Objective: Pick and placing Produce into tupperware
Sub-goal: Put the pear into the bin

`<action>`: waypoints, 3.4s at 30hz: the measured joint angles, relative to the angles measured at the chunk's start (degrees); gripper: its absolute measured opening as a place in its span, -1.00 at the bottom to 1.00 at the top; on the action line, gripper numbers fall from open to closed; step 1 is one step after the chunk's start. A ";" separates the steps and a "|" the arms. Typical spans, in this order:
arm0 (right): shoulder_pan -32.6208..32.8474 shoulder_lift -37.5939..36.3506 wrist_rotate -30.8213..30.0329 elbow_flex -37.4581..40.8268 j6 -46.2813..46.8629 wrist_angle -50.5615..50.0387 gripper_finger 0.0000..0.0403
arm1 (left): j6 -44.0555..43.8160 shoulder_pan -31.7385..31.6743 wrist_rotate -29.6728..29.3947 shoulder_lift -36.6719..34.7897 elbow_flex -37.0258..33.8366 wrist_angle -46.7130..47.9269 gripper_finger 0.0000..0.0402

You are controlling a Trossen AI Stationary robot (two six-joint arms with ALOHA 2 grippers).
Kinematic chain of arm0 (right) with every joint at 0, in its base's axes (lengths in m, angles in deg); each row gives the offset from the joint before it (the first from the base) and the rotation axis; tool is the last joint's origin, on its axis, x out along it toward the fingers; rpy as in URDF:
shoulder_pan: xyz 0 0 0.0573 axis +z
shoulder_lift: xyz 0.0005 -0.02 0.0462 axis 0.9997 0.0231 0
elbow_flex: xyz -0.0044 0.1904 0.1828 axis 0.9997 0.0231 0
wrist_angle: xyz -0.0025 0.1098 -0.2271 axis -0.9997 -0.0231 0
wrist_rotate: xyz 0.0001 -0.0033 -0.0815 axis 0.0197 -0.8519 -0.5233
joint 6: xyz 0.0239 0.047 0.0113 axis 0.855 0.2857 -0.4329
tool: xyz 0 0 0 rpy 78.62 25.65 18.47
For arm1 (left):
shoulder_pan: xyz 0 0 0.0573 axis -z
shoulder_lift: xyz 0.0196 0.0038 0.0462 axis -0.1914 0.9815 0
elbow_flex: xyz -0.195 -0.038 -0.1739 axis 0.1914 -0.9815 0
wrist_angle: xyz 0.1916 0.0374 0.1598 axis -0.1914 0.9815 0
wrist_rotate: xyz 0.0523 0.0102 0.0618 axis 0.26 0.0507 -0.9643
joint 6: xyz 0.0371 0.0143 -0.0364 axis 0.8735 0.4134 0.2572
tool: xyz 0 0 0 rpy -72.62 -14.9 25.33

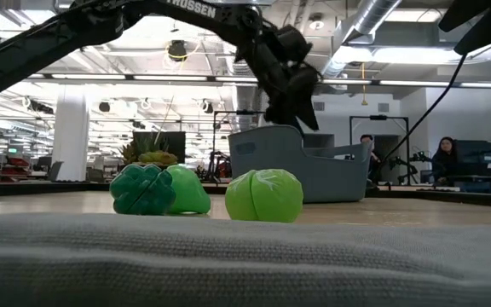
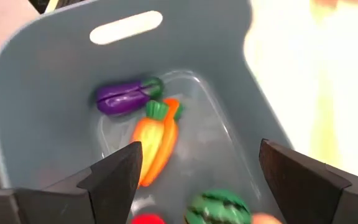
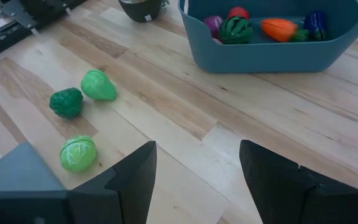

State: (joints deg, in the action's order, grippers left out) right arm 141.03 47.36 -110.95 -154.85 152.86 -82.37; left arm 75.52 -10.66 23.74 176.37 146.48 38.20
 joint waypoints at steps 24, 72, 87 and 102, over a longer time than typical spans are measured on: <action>0.07 0.00 0.03 0.00 -0.02 -0.37 0.27 | 6.82 12.02 4.67 -14.60 3.01 35.90 0.55; -2.99 0.00 0.00 0.00 -1.64 1.58 0.27 | -40.25 23.96 -9.49 -62.85 -84.27 -26.55 0.55; -3.02 0.04 0.02 0.00 -5.59 3.43 0.27 | -49.92 24.11 -2.46 -57.28 -84.18 -43.45 0.55; -2.97 0.02 0.41 0.00 -7.06 4.84 0.27 | -50.90 27.09 -5.47 -53.35 -80.85 -33.49 0.55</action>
State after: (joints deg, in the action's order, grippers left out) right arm 138.06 47.38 -110.54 -154.85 145.80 -77.53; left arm 24.62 16.43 18.27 123.02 65.63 4.70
